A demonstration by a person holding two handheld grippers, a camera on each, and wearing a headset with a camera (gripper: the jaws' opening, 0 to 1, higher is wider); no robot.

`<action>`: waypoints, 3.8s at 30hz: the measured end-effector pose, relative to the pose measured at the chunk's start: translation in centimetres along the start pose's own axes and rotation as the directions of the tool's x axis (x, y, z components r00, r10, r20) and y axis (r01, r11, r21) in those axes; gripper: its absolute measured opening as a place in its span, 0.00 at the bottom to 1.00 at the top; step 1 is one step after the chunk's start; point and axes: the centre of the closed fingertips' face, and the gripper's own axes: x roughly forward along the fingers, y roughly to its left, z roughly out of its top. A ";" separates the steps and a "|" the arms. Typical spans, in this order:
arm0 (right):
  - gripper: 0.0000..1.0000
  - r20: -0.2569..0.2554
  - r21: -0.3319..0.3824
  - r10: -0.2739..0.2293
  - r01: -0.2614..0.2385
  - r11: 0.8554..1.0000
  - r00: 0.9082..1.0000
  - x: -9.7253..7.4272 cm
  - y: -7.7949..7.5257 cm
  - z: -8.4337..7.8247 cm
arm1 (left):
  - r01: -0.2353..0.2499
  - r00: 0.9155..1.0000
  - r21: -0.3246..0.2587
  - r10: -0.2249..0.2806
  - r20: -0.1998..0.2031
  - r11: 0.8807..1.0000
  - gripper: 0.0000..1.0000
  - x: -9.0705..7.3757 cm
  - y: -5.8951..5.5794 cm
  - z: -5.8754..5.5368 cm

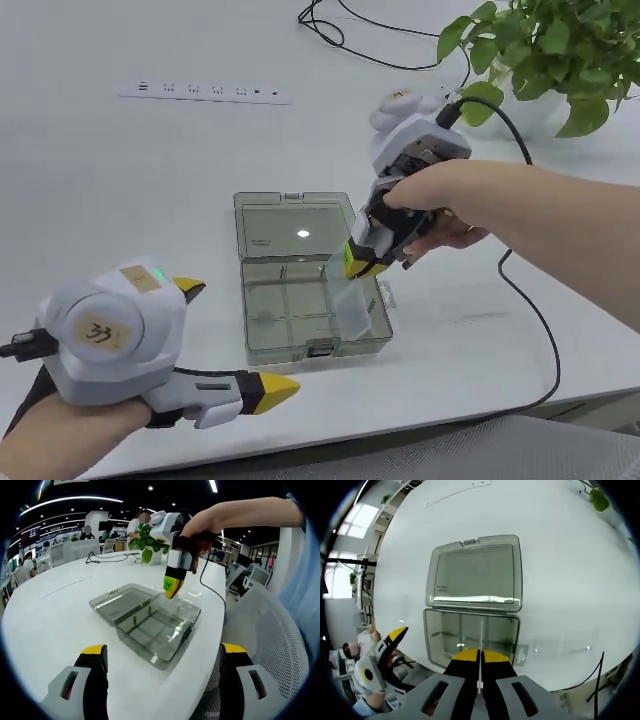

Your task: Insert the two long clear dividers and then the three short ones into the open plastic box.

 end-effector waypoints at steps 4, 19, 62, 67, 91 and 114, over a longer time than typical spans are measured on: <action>0.02 -0.008 -0.014 -0.013 0.012 1.000 1.000 0.1 -0.1 0.4 | 0.001 1.000 0.000 -0.001 -0.002 1.000 0.94 0.0 -0.1 -0.1; 0.02 -0.013 0.003 -0.020 0.020 1.000 1.000 0.8 -1.4 2.0 | 0.002 1.000 -0.005 -0.002 -0.004 1.000 0.94 -0.1 -0.1 -0.4; 0.03 0.063 -0.113 -0.092 0.099 0.989 0.994 2.8 -0.3 0.6 | 0.002 1.000 -0.008 -0.002 -0.009 1.000 0.93 -0.1 -0.3 -0.6; 0.05 0.076 -0.124 -0.069 0.078 0.989 0.995 2.5 -0.2 0.7 | -0.002 1.000 -0.008 0.002 -0.007 1.000 0.92 -0.1 -0.1 -0.6; 0.88 0.489 -0.278 0.187 -0.051 0.959 0.852 -1.8 2.9 5.7 | -0.002 1.000 -0.009 0.001 -0.020 1.000 0.92 -0.2 -0.2 -1.0; 1.00 0.608 -0.458 0.343 -0.037 0.888 0.716 -3.4 3.2 3.8 | -0.029 0.999 -0.045 0.028 -0.030 0.999 0.92 -0.6 0.5 -1.3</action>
